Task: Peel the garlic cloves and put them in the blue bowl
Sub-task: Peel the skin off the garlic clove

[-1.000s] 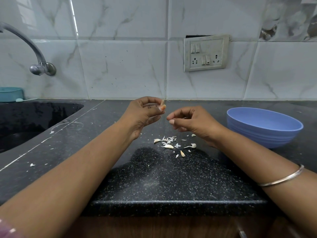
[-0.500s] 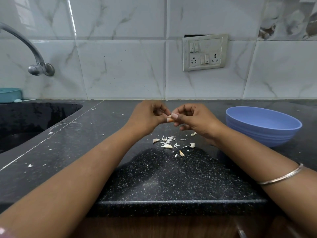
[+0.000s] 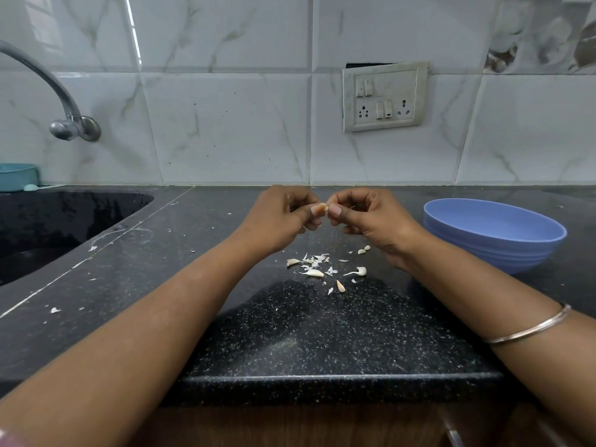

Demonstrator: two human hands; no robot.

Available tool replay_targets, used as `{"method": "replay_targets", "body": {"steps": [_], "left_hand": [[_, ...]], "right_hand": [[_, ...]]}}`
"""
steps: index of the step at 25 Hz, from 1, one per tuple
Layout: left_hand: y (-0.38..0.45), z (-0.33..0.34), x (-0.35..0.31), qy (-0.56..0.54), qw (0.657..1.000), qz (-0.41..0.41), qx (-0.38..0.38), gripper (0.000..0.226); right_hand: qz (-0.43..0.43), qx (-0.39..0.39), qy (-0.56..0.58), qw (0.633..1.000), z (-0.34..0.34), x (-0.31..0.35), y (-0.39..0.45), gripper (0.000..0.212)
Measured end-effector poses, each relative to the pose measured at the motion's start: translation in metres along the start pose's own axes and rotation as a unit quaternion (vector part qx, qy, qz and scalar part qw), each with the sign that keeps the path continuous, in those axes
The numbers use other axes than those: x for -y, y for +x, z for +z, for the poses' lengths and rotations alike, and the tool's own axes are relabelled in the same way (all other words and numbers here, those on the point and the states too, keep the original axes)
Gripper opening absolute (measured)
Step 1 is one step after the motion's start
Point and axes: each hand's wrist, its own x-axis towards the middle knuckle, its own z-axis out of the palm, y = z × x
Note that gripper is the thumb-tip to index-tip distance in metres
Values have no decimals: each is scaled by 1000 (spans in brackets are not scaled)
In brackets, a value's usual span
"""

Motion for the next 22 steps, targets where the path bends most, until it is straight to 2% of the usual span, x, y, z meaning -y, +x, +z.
{"method": "replay_targets", "body": {"steps": [4, 9, 12, 16, 19, 22], "left_hand": [[-3, 6, -4, -47, 997, -50, 26, 24], [-2, 4, -5, -95, 990, -100, 6, 36], [-1, 2, -3, -66, 992, -110, -3, 40], [0, 3, 3, 47, 992, -112, 26, 44], [-1, 5, 5, 88, 989, -99, 63, 31], [0, 4, 6, 90, 993, -74, 28, 26]], "right_hand": [[-11, -7, 0, 1000, 0, 1, -1, 8], [-9, -19, 2, 1000, 0, 0, 1, 11], [-4, -26, 10, 1000, 0, -1, 1, 12], [15, -31, 20, 999, 0, -2, 1, 14], [13, -36, 26, 999, 0, -2, 2, 12], [7, -39, 9, 999, -1, -3, 2, 10]]}}
